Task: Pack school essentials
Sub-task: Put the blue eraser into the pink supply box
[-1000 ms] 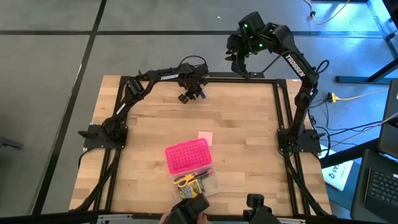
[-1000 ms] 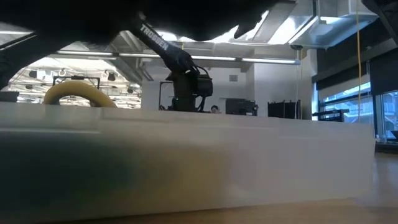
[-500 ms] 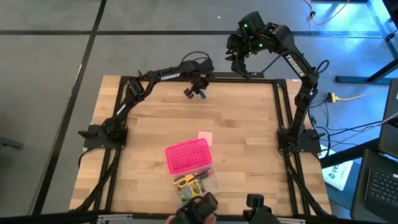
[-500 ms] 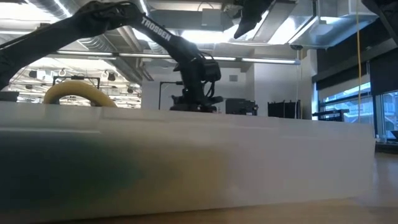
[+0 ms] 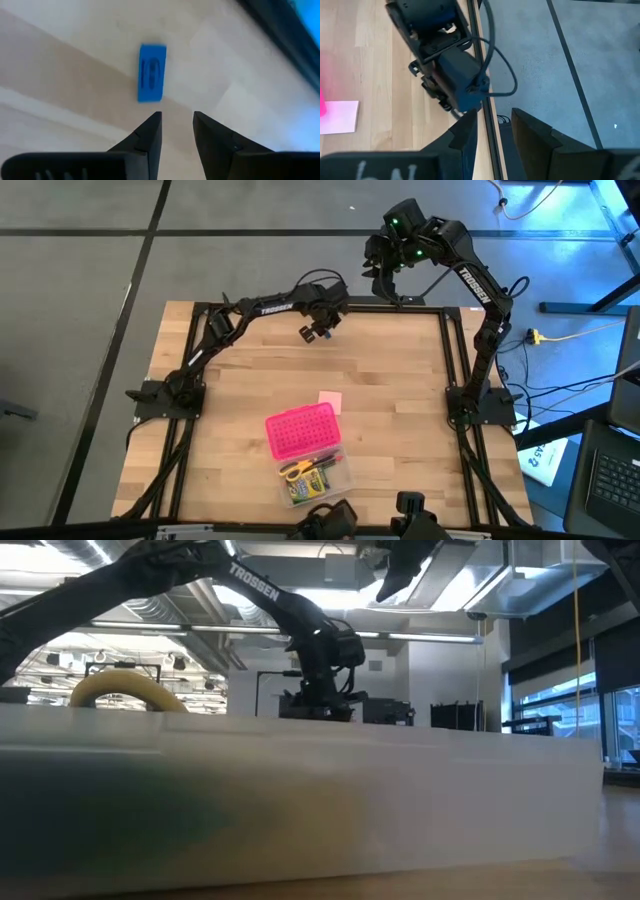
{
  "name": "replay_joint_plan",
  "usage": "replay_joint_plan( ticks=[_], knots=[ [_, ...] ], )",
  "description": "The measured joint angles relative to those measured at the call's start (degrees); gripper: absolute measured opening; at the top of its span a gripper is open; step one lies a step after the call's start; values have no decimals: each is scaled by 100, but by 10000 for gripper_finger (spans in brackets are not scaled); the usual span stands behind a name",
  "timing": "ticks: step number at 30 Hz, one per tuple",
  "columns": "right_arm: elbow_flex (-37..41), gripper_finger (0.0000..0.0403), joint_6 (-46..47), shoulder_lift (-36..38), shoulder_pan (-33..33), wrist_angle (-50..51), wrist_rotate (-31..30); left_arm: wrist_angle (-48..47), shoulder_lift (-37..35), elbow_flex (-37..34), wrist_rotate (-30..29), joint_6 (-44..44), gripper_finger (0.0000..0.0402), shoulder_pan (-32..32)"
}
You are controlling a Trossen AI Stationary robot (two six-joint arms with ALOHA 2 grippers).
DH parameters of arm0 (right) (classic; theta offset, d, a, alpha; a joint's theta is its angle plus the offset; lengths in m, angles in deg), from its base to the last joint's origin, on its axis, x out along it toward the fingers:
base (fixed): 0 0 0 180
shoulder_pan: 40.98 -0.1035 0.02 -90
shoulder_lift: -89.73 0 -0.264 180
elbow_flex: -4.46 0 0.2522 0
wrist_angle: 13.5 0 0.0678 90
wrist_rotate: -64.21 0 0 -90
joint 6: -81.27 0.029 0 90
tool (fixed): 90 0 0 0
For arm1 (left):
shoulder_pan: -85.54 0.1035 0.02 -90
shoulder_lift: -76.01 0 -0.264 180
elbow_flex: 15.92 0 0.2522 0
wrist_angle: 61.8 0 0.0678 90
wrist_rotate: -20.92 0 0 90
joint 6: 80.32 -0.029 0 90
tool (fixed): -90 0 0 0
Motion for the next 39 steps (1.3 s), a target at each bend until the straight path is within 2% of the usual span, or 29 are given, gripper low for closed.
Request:
replay_joint_plan(
  ticks=[8, 12, 17, 27, 31, 39],
  knots=[
    [0, 123, 0, 0, 2, 0, 0, -23, -3, 0, 44, -4, 106, -140],
    [0, 123, -1, 0, 1, -2, 0, 87, -3, 0, -204, 9, 106, -136],
    [0, 123, -2, 0, 2, -2, 0, -33, -6, 1, -242, 253, 108, -197],
    [0, 123, -2, 0, 2, -7, 0, -366, 23, -26, -349, 733, 164, -145],
    [0, 123, -2, 0, 0, -7, 0, -257, 59, -26, -312, 719, 177, -81],
    [0, 123, -2, 0, 1, -31, 1, -88, 318, -38, 124, 660, 179, 41]
  ],
)
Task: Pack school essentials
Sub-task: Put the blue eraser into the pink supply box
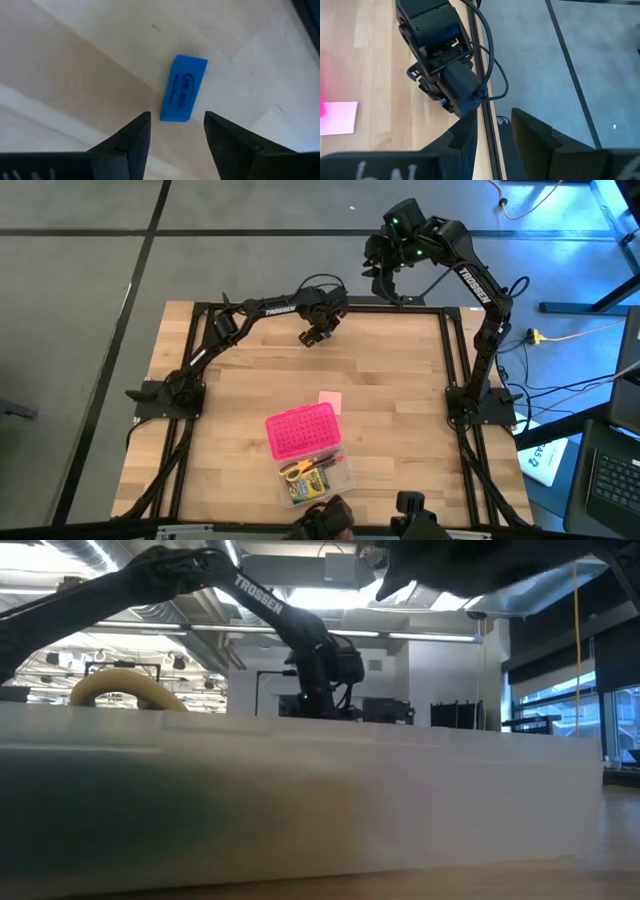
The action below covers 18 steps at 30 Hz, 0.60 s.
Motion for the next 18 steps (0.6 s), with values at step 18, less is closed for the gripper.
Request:
replay_joint_plan(
  ticks=[18],
  knots=[
    [0, 123, 2, 0, 0, -77, -1, 160, 7, 8, -17, 151, 179, 130]
  ],
)
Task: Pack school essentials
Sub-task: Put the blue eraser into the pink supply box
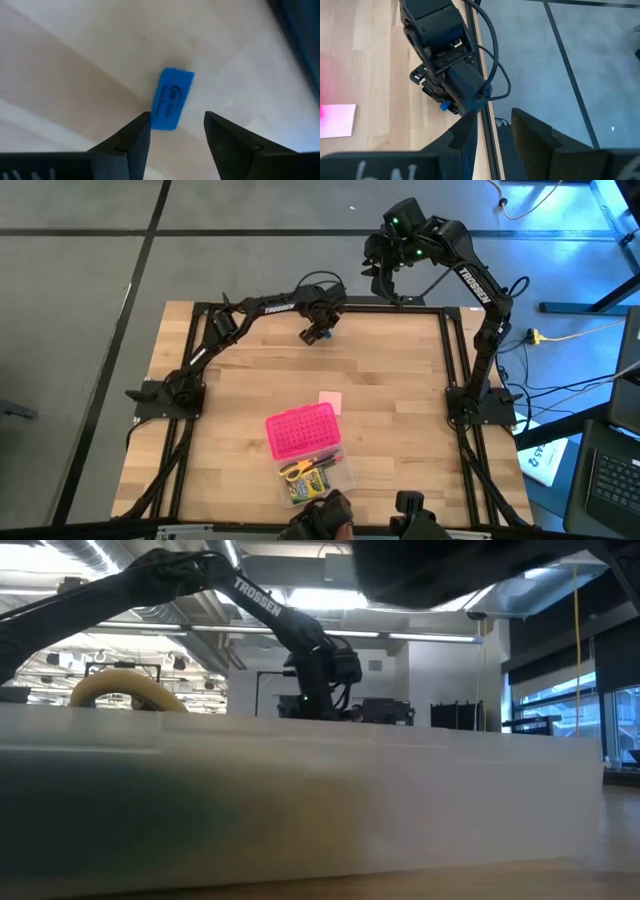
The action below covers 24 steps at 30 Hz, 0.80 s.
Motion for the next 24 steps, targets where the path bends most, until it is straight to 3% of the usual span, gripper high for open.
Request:
replay_joint_plan(
  ticks=[10, 19, 24],
  knots=[
    [0, 123, -1, 0, -1, -17, 0, 87, 0, 0, -59, 133, 179, -19],
    [0, 123, 0, 0, -1, -25, 0, -195, 42, 7, 400, 717, 179, 167],
    [0, 123, 0, 0, 0, -34, 0, -220, 87, 9, 944, 861, 179, 293]
  ],
)
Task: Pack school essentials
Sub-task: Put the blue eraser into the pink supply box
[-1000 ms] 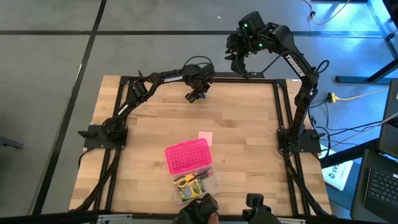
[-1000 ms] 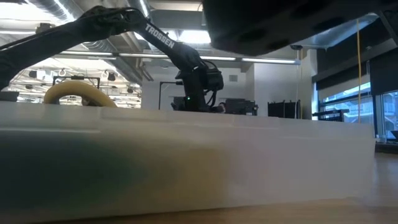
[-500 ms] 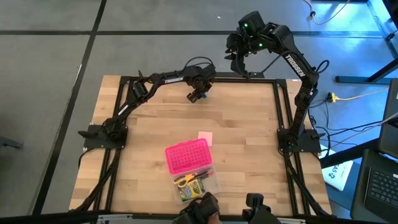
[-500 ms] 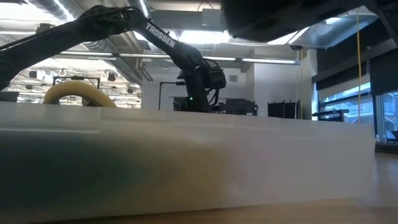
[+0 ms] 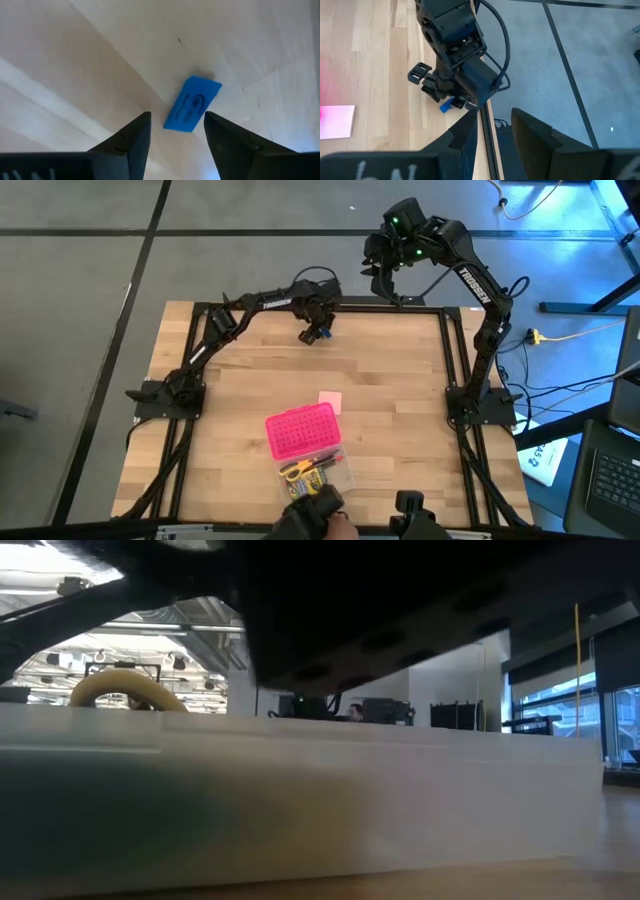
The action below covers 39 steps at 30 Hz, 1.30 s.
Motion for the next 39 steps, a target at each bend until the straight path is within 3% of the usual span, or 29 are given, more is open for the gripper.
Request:
replay_joint_plan(
  ticks=[17, 24, 29, 34, 39],
  knots=[
    [0, 123, 1, 0, 1, -2, 0, -349, 18, 2, 283, 148, 179, 40],
    [0, 123, 1, 0, 1, -2, 0, -846, 9, -11, 382, -96, 178, 23],
    [0, 123, 0, 0, 0, -12, 0, -689, 42, 115, 355, -366, 175, 16],
    [0, 123, 0, 0, 0, -13, 0, -788, 36, 650, -10, -420, 175, -28],
    [0, 123, 0, 0, 1, -13, 0, -798, 27, 1053, -765, -388, 175, -42]
  ],
)
